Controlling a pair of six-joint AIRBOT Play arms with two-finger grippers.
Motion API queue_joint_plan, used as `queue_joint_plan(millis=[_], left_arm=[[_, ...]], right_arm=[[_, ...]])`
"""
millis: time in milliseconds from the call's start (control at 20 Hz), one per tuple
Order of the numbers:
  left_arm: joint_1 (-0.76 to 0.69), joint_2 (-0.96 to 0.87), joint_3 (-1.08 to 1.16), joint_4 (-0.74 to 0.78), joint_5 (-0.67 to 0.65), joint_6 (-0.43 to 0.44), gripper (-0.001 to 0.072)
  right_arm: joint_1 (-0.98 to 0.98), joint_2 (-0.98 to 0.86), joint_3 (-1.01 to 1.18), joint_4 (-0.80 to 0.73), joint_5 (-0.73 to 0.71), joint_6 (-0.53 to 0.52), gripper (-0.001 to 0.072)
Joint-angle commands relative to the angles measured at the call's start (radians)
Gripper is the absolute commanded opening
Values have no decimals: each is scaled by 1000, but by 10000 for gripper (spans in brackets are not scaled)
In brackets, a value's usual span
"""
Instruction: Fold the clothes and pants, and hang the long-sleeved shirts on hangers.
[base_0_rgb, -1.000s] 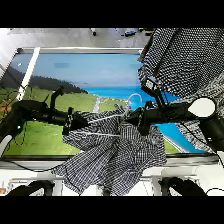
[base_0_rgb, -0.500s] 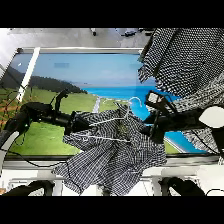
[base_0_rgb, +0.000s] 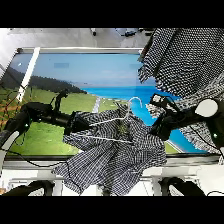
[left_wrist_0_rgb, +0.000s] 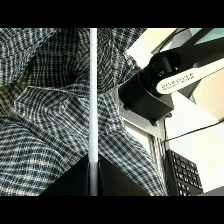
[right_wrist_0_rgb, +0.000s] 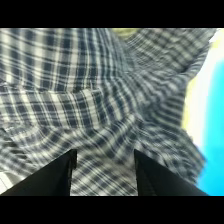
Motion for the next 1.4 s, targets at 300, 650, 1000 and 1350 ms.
queue_joint_plan(millis=[300,650,1000,1350], left_arm=[[0,-1,0,-5,3,0,34],[0,-1,0,-13,3,0,35],[56,39,79,-7,3,-95,571],[159,155,165,34,-101,-97,567]], right_arm=[[-16,-140,-4,386,-19,-129,200],[83,-140,-4,448,-53,-170,37],[98,-109,11,304,-176,-142,35],[98,-77,16,233,-167,-131,34]])
